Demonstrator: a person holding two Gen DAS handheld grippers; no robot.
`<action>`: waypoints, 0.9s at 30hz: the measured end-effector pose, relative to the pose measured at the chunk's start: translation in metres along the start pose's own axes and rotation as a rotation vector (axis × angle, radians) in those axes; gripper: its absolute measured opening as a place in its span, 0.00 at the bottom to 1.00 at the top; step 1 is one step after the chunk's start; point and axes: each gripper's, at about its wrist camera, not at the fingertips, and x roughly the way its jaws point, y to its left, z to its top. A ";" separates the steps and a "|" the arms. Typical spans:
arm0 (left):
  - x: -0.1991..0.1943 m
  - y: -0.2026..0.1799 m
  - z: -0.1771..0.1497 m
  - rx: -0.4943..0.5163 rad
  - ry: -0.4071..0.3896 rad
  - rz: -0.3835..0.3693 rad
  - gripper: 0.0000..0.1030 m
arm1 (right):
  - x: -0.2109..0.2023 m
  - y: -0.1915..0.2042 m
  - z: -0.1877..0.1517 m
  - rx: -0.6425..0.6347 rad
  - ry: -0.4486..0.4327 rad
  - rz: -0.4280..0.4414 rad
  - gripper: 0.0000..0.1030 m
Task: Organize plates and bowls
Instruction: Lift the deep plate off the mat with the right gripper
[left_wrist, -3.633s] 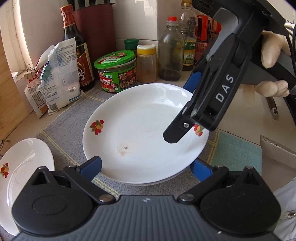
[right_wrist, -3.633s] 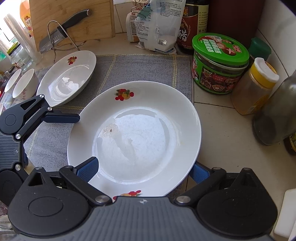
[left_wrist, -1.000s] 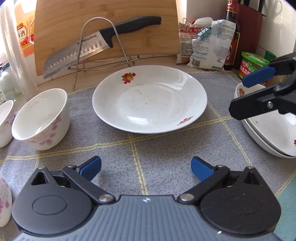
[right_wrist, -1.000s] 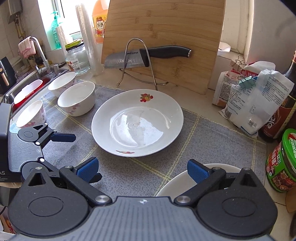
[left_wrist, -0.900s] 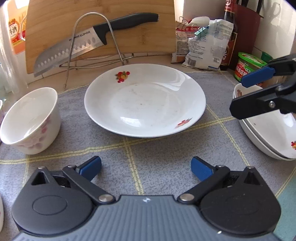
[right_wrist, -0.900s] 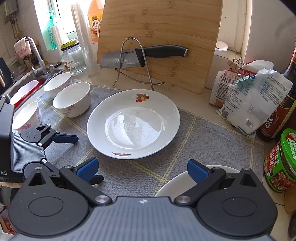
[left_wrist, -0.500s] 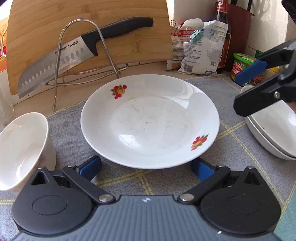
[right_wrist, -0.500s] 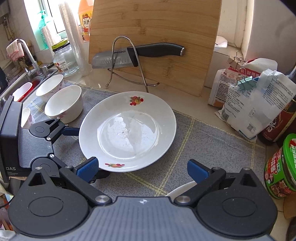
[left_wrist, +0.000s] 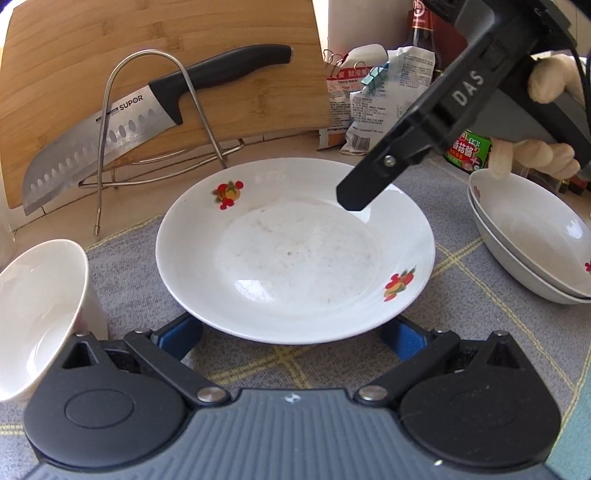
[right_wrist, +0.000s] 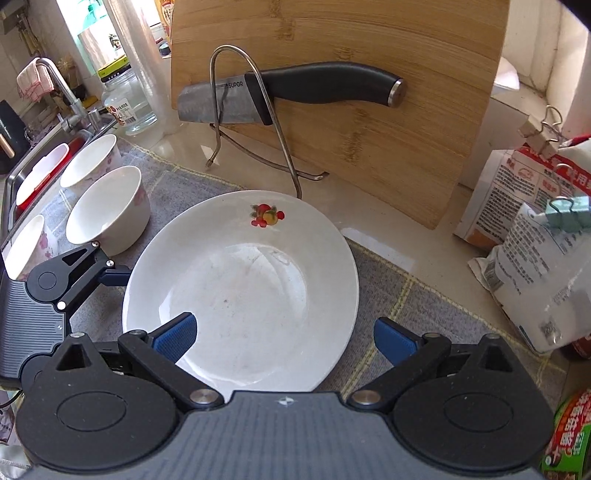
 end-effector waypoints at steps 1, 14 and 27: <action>0.000 0.000 0.000 0.000 -0.003 0.000 1.00 | 0.004 -0.002 0.003 -0.004 0.007 0.012 1.00; -0.002 -0.001 -0.003 -0.008 -0.015 0.007 1.00 | 0.037 -0.017 0.030 -0.016 0.062 0.138 0.94; -0.003 0.000 -0.005 0.000 -0.028 0.004 1.00 | 0.041 -0.024 0.034 -0.009 0.070 0.187 0.95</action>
